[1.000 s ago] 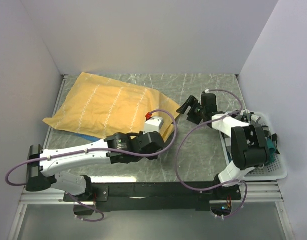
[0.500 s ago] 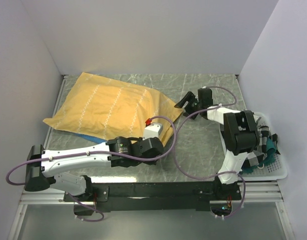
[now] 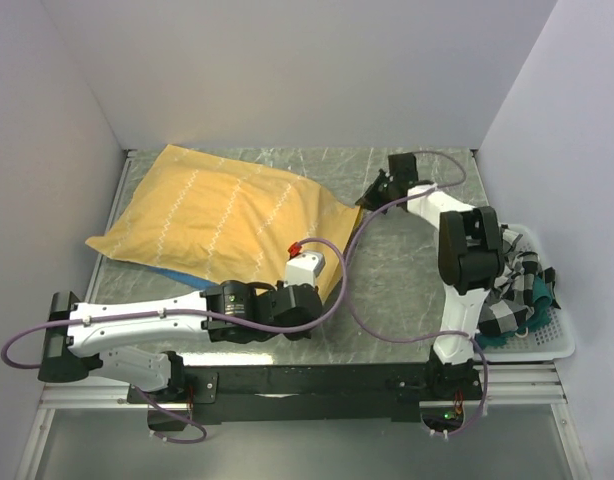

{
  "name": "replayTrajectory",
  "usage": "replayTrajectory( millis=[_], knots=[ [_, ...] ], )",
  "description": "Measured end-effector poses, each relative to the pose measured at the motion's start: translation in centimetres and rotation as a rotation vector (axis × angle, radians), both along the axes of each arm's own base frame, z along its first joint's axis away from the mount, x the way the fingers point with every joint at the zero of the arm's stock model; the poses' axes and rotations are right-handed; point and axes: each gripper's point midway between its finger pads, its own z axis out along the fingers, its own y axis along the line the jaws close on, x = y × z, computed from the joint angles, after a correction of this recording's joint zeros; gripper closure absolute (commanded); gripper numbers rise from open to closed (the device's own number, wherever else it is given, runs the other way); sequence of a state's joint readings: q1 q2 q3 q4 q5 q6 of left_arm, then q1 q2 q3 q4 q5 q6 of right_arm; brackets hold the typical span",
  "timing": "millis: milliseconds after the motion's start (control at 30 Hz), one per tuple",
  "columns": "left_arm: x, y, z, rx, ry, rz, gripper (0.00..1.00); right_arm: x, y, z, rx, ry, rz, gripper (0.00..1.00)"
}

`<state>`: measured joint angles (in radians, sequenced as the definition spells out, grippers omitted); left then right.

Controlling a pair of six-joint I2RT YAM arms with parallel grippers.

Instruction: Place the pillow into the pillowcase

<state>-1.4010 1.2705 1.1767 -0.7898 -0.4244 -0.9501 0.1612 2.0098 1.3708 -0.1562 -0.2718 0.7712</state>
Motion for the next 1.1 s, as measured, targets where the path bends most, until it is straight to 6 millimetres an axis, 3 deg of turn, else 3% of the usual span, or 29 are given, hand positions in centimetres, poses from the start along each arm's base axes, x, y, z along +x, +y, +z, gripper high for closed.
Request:
replayTrajectory(
  millis=[100, 233, 300, 333, 400, 433, 467, 500, 533, 600, 667, 733, 800, 867, 900, 1000, 1100],
  knots=[
    [-0.7, -0.8, -0.4, -0.032, -0.003, -0.017, 0.99, 0.6, -1.7, 3.3, -0.007, -0.010, -0.016, 1.00],
    [-1.6, -2.0, -2.4, -0.067, -0.001, -0.039, 0.99, 0.3, -4.7, 8.4, -0.002, -0.030, -0.043, 1.00],
    [-2.1, -2.8, -3.5, -0.094, 0.012, -0.048, 0.99, -0.3, -5.7, 9.7, -0.002, -0.035, -0.052, 0.96],
    [-2.4, -3.2, -4.1, -0.105, 0.020, -0.053, 0.96, -0.6, -6.0, 9.9, 0.000, -0.029, -0.055, 0.88],
    [-3.0, -3.9, -5.2, -0.116, 0.035, -0.065, 0.60, -1.0, -6.3, 9.5, 0.001, -0.010, -0.056, 0.72],
    [-3.8, -4.1, -6.0, -0.105, 0.064, -0.087, 0.48, -0.7, -6.8, 8.9, -0.011, -0.013, -0.069, 0.54],
    [-5.2, -4.1, -6.8, -0.088, 0.102, -0.123, 0.32, -0.3, -7.4, 8.7, -0.021, -0.026, -0.087, 0.47],
    [-6.5, -4.1, -7.3, -0.074, 0.128, -0.159, 0.27, 0.2, -8.2, 8.6, -0.033, -0.041, -0.107, 0.36],
    [-7.5, -4.1, -7.5, -0.068, 0.144, -0.185, 0.24, 0.7, -9.2, 8.7, -0.048, -0.059, -0.127, 0.32],
    [-8.6, -4.3, -7.3, -0.073, 0.157, -0.214, 0.24, 1.4, -10.7, 9.2, -0.074, -0.094, -0.156, 0.28],
    [-8.1, -4.3, -6.6, -0.080, 0.142, -0.196, 0.26, 1.6, -11.8, 9.8, -0.100, -0.118, -0.177, 0.28],
    [-6.9, -4.4, -5.4, -0.100, 0.117, -0.151, 0.29, 1.4, -12.1, 11.0, -0.116, -0.146, -0.183, 0.28],
    [-4.4, -3.8, -3.5, -0.141, 0.089, -0.069, 0.33, 0.7, -11.5, 12.9, -0.124, -0.195, -0.176, 0.28],
    [-0.7, -2.6, -1.8, -0.188, 0.064, 0.043, 0.32, -0.9, -9.5, 15.3, -0.123, -0.261, -0.144, 0.28],
    [2.3, -1.4, -0.6, -0.223, 0.042, 0.132, 0.31, -1.7, -8.3, 16.3, -0.120, -0.290, -0.122, 0.27],
    [11.3, 4.3, 2.7, -0.310, -0.051, 0.418, 0.30, -5.1, -1.1, 18.8, -0.071, -0.405, 0.023, 0.22],
    [17.8, 11.0, 5.1, -0.373, -0.143, 0.666, 0.37, -9.2, 6.1, 17.6, 0.010, -0.427, 0.194, 0.18]
  ],
)
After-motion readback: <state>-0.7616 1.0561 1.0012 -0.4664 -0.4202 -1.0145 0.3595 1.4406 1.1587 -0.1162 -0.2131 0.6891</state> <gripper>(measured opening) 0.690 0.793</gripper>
